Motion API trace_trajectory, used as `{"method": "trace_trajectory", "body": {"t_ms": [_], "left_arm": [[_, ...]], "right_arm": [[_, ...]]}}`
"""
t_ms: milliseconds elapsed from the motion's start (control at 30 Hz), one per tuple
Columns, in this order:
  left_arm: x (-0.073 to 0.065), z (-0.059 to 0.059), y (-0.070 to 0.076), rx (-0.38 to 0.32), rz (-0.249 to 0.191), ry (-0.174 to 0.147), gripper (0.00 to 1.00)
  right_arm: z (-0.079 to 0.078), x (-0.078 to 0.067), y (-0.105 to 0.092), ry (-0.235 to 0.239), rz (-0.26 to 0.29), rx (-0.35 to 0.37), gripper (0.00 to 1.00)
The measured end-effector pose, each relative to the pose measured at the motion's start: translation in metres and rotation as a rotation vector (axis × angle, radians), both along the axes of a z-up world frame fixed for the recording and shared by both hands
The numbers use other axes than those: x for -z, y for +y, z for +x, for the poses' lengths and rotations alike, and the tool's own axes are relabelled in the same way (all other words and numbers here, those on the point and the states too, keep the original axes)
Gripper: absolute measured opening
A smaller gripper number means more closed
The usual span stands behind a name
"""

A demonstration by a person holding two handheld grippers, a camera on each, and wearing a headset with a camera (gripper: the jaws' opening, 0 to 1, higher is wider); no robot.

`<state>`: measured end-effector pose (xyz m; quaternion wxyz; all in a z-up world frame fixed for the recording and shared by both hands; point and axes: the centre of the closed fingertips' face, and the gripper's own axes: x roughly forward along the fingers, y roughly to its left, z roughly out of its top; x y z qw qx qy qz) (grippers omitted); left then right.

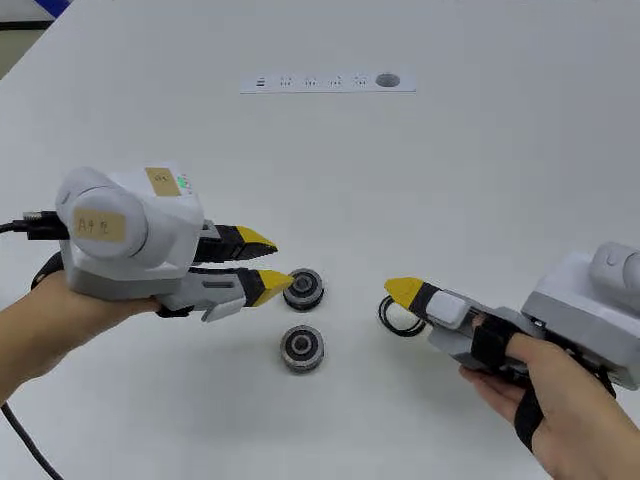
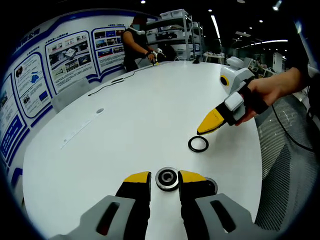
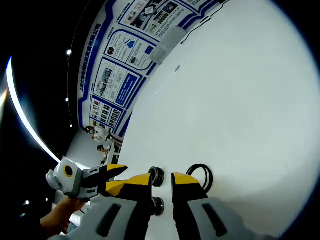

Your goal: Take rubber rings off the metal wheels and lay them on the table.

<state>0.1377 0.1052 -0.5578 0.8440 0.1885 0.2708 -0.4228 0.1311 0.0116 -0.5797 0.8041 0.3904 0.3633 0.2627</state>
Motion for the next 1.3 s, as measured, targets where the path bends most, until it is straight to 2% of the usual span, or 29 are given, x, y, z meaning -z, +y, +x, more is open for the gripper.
{"method": "trace_trajectory", "body": {"t_ms": [167, 333, 467, 700, 967, 1300], "left_arm": [[0.011, 0.005, -0.004, 0.010, -0.001, 0.022, 0.22], [0.023, 0.007, -0.009, 0.029, 0.005, 0.050, 0.22], [0.031, 0.006, -0.011, 0.043, 0.013, 0.066, 0.22], [0.038, 0.005, -0.010, 0.052, 0.018, 0.089, 0.22], [0.039, 0.005, -0.011, 0.059, 0.023, 0.090, 0.21], [0.042, 0.003, -0.012, 0.066, 0.017, 0.109, 0.17]], "right_arm": [[0.000, -0.004, 0.014, -0.029, 0.012, -0.058, 0.21], [-0.001, -0.003, 0.021, -0.064, -0.022, -0.118, 0.22], [-0.007, 0.000, 0.031, -0.069, -0.033, -0.170, 0.22], [-0.010, 0.002, 0.036, -0.053, -0.018, -0.178, 0.21], [-0.011, 0.002, 0.037, -0.045, -0.006, -0.171, 0.21], [-0.009, 0.003, 0.038, -0.037, 0.012, -0.166, 0.20]]}}
